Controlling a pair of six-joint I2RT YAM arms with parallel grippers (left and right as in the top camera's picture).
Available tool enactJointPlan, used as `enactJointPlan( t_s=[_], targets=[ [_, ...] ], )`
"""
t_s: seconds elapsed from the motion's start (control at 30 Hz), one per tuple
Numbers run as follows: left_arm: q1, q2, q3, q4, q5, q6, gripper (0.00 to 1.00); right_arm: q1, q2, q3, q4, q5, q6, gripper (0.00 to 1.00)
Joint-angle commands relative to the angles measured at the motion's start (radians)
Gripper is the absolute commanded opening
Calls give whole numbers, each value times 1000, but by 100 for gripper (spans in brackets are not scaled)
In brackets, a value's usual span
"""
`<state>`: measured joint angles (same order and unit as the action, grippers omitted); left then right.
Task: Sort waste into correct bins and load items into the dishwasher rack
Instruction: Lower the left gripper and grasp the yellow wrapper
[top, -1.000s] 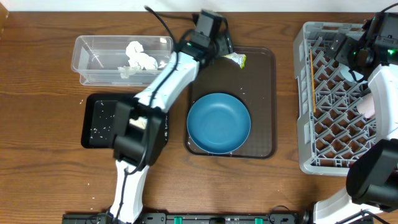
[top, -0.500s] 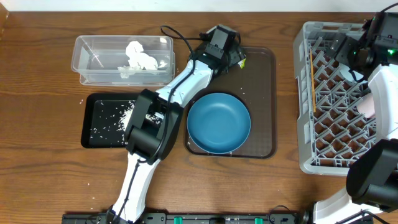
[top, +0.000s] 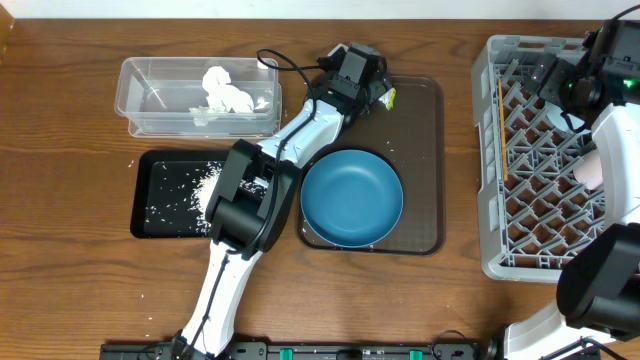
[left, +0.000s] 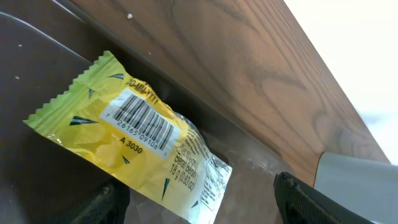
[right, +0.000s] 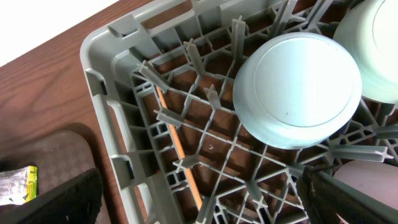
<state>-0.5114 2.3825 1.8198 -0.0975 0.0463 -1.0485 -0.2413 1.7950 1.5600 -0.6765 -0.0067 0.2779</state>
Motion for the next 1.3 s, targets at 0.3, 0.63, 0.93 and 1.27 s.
enactJointPlan(
  t_s=[0.3, 0.63, 0.93, 1.27],
  targets=[
    [3, 14, -1, 6, -37, -35, 77, -6, -16, 1, -1, 6, 6, 99],
    [4, 51, 0, 39, -48, -49, 76, -6, -16, 1, -1, 6, 5, 99],
    [3, 60, 0, 47, -47, -49, 76, -6, -16, 1, -1, 6, 6, 99],
    [4, 68, 0, 47, -48, -49, 47, -6, -16, 1, -1, 6, 6, 99]
  ],
)
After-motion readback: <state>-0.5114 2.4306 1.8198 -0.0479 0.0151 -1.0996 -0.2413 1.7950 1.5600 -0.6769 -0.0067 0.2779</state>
